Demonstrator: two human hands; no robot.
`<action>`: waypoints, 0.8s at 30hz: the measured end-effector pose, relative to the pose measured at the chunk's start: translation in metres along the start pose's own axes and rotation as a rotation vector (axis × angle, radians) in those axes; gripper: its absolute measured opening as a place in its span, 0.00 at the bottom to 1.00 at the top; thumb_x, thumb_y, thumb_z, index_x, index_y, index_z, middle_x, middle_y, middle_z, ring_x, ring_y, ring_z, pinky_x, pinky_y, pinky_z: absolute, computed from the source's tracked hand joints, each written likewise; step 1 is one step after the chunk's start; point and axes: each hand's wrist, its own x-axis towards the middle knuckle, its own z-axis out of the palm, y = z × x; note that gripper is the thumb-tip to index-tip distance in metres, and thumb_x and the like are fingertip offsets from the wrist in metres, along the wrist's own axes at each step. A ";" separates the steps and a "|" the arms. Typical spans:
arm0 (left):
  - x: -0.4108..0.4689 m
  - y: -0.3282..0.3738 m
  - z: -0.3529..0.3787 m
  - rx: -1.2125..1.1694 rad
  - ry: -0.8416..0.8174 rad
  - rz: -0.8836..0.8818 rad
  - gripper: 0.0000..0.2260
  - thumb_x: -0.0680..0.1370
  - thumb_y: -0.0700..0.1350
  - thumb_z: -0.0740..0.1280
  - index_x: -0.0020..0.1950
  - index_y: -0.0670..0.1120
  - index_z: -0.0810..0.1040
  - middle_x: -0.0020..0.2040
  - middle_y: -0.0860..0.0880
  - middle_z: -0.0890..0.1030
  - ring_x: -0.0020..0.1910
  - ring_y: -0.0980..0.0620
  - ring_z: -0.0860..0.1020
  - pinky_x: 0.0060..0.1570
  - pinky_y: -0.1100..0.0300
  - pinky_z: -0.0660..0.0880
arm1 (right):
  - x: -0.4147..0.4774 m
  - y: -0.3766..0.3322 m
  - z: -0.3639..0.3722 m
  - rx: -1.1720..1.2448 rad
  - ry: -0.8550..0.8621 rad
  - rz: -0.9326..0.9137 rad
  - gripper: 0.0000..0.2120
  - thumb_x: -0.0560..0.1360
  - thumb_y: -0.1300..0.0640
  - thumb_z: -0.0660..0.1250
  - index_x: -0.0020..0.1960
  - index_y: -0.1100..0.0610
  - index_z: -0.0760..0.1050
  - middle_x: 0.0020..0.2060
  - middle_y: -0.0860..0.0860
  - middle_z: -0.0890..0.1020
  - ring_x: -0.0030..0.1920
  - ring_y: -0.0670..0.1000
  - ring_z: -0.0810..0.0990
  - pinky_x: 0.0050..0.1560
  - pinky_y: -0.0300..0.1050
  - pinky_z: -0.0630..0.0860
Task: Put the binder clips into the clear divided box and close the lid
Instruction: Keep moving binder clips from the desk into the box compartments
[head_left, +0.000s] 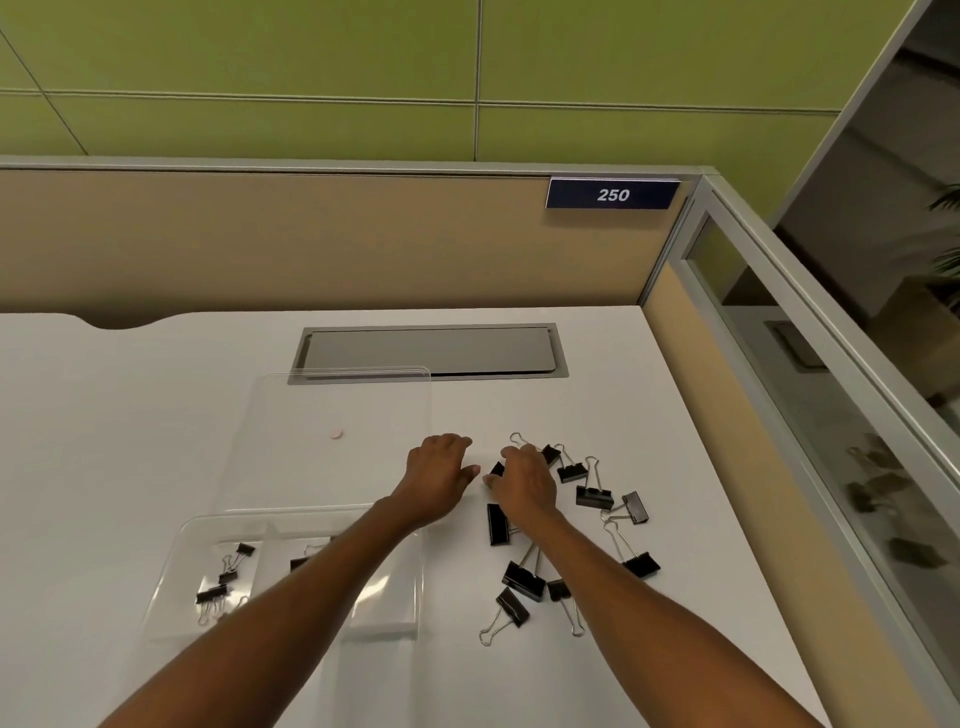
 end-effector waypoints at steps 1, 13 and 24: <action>0.000 -0.001 0.000 0.001 -0.003 -0.003 0.21 0.80 0.52 0.58 0.71 0.46 0.65 0.71 0.45 0.68 0.69 0.43 0.64 0.64 0.47 0.62 | 0.001 -0.001 0.001 -0.019 -0.005 -0.006 0.19 0.76 0.51 0.69 0.62 0.60 0.74 0.59 0.57 0.75 0.63 0.56 0.72 0.50 0.48 0.75; -0.007 -0.013 -0.007 -0.061 0.061 -0.039 0.20 0.80 0.54 0.56 0.70 0.47 0.66 0.70 0.47 0.69 0.68 0.45 0.66 0.63 0.46 0.62 | 0.000 -0.010 -0.002 0.077 0.070 0.016 0.15 0.72 0.54 0.71 0.53 0.61 0.74 0.50 0.55 0.78 0.52 0.55 0.78 0.43 0.46 0.75; -0.044 -0.035 -0.026 -0.141 0.140 -0.048 0.21 0.81 0.55 0.55 0.71 0.48 0.65 0.70 0.47 0.69 0.68 0.46 0.67 0.63 0.47 0.62 | -0.029 -0.049 -0.006 0.766 0.031 0.220 0.19 0.67 0.54 0.78 0.52 0.57 0.73 0.44 0.49 0.78 0.45 0.50 0.79 0.38 0.38 0.72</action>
